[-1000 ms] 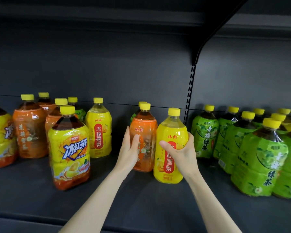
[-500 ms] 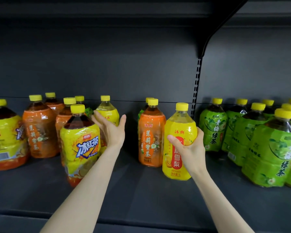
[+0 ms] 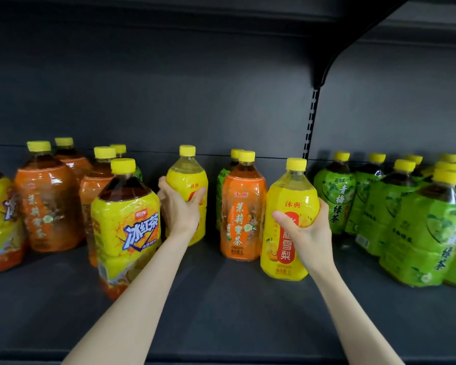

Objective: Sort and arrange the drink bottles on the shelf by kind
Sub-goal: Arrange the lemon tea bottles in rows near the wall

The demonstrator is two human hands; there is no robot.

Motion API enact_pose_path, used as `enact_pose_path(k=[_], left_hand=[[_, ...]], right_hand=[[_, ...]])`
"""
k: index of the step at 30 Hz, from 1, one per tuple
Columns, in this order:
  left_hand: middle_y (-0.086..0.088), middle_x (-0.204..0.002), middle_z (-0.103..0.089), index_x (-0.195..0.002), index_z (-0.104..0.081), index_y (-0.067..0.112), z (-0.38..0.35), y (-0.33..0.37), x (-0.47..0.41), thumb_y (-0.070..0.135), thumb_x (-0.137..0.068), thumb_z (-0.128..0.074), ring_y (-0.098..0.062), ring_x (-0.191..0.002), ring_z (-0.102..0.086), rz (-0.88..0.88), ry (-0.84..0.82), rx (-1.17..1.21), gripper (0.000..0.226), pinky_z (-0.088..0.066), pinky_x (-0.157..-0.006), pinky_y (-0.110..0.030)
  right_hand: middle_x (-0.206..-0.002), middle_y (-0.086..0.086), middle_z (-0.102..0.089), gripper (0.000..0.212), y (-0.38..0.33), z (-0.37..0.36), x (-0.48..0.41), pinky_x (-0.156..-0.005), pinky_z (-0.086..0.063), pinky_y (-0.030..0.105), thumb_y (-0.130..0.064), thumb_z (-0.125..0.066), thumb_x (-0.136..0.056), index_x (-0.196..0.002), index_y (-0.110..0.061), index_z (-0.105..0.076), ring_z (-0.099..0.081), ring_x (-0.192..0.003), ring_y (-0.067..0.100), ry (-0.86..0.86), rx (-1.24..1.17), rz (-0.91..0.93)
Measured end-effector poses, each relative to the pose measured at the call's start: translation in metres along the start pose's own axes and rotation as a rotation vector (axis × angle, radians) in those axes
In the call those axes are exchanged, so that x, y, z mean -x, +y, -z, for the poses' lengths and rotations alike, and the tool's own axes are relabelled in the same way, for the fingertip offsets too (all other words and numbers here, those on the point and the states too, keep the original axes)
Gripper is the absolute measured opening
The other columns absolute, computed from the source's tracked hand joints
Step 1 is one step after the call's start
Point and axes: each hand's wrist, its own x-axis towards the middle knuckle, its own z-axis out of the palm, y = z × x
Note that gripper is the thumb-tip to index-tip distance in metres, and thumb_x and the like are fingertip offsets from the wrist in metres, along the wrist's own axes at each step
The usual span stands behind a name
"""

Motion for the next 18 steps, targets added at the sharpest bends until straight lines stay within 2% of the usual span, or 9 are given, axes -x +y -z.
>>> enact_pose_path(k=[3,6,10,12,14,16,18], left_hand=[[-0.017,-0.145,-0.032,-0.148,-0.01,0.012,0.008,-0.002,0.02,0.041,-0.084,-0.066,-0.033,-0.132,-0.035,-0.051,-0.055,0.006,0.09,-0.034,-0.104,-0.042],[-0.014,-0.144,-0.034,-0.149,-0.008,0.016,0.016,0.002,0.042,0.045,-0.083,-0.063,-0.032,-0.13,-0.039,-0.105,-0.081,0.006,0.091,-0.039,-0.103,-0.045],[-0.009,-0.147,-0.034,-0.15,-0.008,0.021,0.029,0.003,0.066,0.056,-0.078,-0.063,-0.028,-0.132,-0.038,-0.147,-0.115,0.037,0.096,-0.038,-0.105,-0.045],[-0.004,-0.146,-0.038,-0.147,-0.016,0.027,0.036,0.004,0.077,0.073,-0.065,-0.062,-0.024,-0.13,-0.042,-0.133,-0.156,0.091,0.105,-0.04,-0.104,-0.047],[0.002,-0.13,-0.052,-0.135,-0.035,0.031,0.039,0.005,0.089,0.079,-0.057,-0.062,-0.017,-0.117,-0.055,-0.106,-0.229,0.198,0.095,-0.049,-0.095,-0.046],[0.006,-0.117,-0.06,-0.127,-0.041,0.033,0.039,0.012,0.103,0.072,-0.065,-0.065,-0.013,-0.104,-0.061,-0.076,-0.322,0.293,0.077,-0.054,-0.087,-0.042],[0.007,-0.112,-0.062,-0.13,-0.041,0.029,0.036,0.02,0.115,0.061,-0.069,-0.065,-0.013,-0.099,-0.064,-0.068,-0.367,0.359,0.073,-0.055,-0.083,-0.038]], right_hand=[[-0.105,-0.01,-0.059,0.097,0.001,0.0,0.002,-0.074,-0.053,0.026,-0.048,-0.077,-0.055,-0.138,-0.02,-0.035,-0.062,-0.097,0.011,0.017,0.009,-0.005],[-0.108,-0.008,-0.059,0.099,0.0,0.001,0.004,-0.08,-0.055,0.033,-0.054,-0.077,-0.052,-0.137,-0.024,-0.037,-0.062,-0.098,0.014,0.037,0.006,-0.026],[-0.105,-0.014,-0.058,0.097,-0.004,0.006,0.008,-0.08,-0.054,0.033,-0.055,-0.075,-0.053,-0.137,-0.028,-0.035,-0.062,-0.098,0.012,-0.012,0.003,-0.057],[-0.108,-0.009,-0.06,0.097,-0.006,0.007,0.011,-0.082,-0.055,0.035,-0.054,-0.075,-0.055,-0.137,-0.025,-0.035,-0.063,-0.099,0.013,-0.034,-0.005,-0.067],[-0.111,-0.003,-0.062,0.095,-0.008,0.007,0.017,-0.083,-0.056,0.037,-0.054,-0.075,-0.054,-0.135,-0.021,-0.038,-0.064,-0.1,0.016,-0.037,-0.023,-0.077],[-0.106,-0.004,-0.065,0.087,-0.011,0.009,0.028,-0.081,-0.057,0.036,-0.056,-0.075,-0.054,-0.127,-0.02,-0.047,-0.066,-0.097,0.016,-0.015,-0.037,-0.068],[-0.101,-0.007,-0.068,0.078,-0.014,0.015,0.04,-0.079,-0.058,0.033,-0.06,-0.08,-0.056,-0.12,-0.023,-0.053,-0.068,-0.092,0.011,0.012,-0.042,-0.046]])
